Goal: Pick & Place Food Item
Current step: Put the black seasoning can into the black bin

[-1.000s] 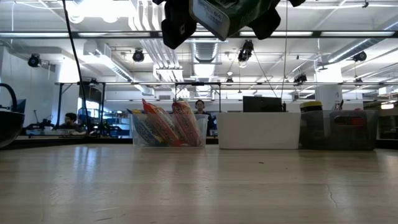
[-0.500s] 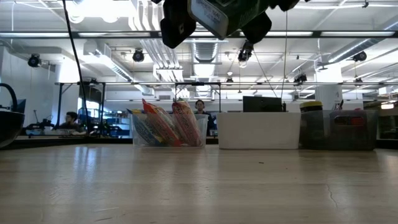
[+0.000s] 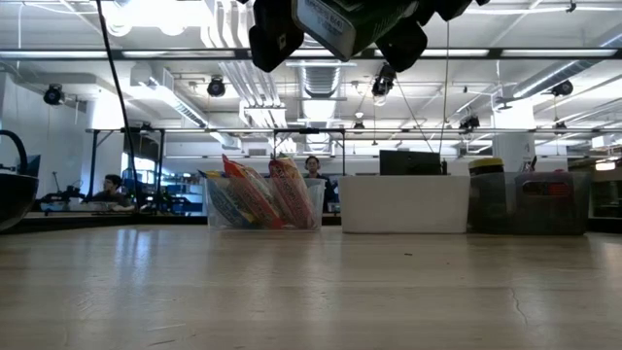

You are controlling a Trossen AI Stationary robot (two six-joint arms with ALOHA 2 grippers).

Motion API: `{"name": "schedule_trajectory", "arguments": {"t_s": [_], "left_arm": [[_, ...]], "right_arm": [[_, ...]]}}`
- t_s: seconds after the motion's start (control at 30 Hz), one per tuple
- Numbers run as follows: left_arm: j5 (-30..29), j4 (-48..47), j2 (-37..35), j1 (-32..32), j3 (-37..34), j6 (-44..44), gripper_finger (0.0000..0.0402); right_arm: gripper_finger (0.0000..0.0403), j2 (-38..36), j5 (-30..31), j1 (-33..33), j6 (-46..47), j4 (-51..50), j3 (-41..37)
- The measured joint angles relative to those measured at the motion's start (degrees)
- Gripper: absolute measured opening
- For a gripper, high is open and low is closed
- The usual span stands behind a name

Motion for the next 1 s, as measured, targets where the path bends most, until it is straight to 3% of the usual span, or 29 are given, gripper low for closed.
{"name": "schedule_trajectory", "arguments": {"t_s": [0.2, 0.4, 0.7, 0.8, 0.97, 1.0], "left_arm": [[1.2, -1.3, 0.0, -0.1, -0.1, 0.9, 0.0108], [1.4, -2.1, 0.1, -0.3, -0.2, 0.8, 0.0108], [0.1, -1.5, 0.1, -0.6, -0.2, 0.6, 0.0108], [0.1, -1.0, 0.1, -0.7, -0.2, 0.6, 0.0108], [-1.2, -1.5, 0.1, -0.7, -0.2, 0.6, 0.0108], [-1.3, -1.7, 0.1, -0.7, -0.2, 0.6, 0.0108]], "right_arm": [[0.0208, 0.0, -1.7, 0.1, 0.1, 0.3, -0.1], [0.0221, -0.5, -8.8, 0.1, 0.3, 0.3, 0.2], [0.0221, -0.6, -3.9, 0.4, 1.4, 0.3, 0.2], [0.0199, -0.6, -3.8, 0.5, 1.4, 0.4, 0.3], [0.0117, -0.6, -2.9, 0.3, 3.1, 0.1, 0.2], [0.0116, -0.5, -3.0, 0.3, 3.1, 0.0, 0.2]]}}
